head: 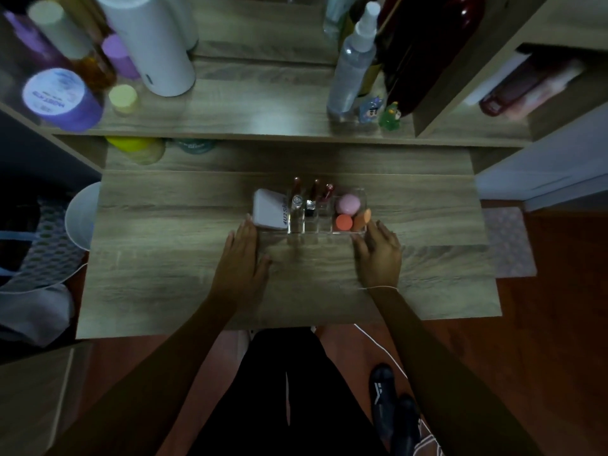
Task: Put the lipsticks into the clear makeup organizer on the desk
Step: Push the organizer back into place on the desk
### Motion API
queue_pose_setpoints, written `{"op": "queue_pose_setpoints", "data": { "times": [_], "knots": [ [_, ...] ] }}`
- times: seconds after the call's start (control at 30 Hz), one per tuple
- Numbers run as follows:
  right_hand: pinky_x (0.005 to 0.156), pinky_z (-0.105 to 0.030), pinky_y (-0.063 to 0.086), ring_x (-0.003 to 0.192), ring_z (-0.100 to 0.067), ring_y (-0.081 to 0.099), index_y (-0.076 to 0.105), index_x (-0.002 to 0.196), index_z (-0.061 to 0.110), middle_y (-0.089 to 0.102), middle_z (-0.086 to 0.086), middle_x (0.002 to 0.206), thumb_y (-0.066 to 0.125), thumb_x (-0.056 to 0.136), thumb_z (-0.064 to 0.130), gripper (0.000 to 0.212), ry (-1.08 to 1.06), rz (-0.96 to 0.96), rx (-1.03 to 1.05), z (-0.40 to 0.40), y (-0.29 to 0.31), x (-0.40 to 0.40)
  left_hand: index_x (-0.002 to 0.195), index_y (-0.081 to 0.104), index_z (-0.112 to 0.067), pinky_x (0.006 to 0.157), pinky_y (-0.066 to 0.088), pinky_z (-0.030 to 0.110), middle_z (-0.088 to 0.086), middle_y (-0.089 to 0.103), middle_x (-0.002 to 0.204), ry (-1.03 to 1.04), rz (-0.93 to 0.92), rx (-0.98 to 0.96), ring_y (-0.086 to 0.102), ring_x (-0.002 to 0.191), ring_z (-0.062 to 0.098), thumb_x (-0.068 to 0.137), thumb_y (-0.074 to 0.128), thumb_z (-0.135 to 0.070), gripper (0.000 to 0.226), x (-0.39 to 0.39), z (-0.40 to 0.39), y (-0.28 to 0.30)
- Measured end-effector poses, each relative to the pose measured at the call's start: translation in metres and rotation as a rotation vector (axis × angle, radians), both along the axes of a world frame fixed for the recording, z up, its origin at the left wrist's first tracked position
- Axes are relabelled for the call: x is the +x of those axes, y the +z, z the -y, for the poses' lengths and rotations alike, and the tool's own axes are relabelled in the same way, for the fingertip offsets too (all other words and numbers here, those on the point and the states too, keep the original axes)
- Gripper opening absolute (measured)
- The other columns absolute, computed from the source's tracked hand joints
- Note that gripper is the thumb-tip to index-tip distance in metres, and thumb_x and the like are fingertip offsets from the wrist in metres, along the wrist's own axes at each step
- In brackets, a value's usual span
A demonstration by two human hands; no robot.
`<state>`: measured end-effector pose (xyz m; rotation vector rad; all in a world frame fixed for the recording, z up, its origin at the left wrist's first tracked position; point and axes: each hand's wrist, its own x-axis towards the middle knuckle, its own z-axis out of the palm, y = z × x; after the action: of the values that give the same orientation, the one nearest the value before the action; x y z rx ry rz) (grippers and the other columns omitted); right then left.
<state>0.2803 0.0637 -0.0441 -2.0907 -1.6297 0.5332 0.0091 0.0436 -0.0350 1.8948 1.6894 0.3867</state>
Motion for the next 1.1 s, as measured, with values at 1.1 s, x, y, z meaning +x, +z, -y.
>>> {"op": "queue_pose_setpoints", "data": {
  "times": [1.1],
  "knots": [
    [0.111, -0.053, 0.033, 0.137, -0.033, 0.036, 0.033, 0.144, 0.020, 0.052, -0.016, 0.138, 0.040, 0.099, 0.034, 0.047, -0.153, -0.001, -0.054, -0.028, 0.010, 0.139, 0.148, 0.000, -0.004, 0.116, 0.001, 0.048, 0.018, 0.003, 0.159, -0.179, -0.194, -0.042, -0.001, 0.146, 0.030, 0.093, 0.044, -0.044, 0.081, 0.165, -0.048, 0.000]
  ]
}}
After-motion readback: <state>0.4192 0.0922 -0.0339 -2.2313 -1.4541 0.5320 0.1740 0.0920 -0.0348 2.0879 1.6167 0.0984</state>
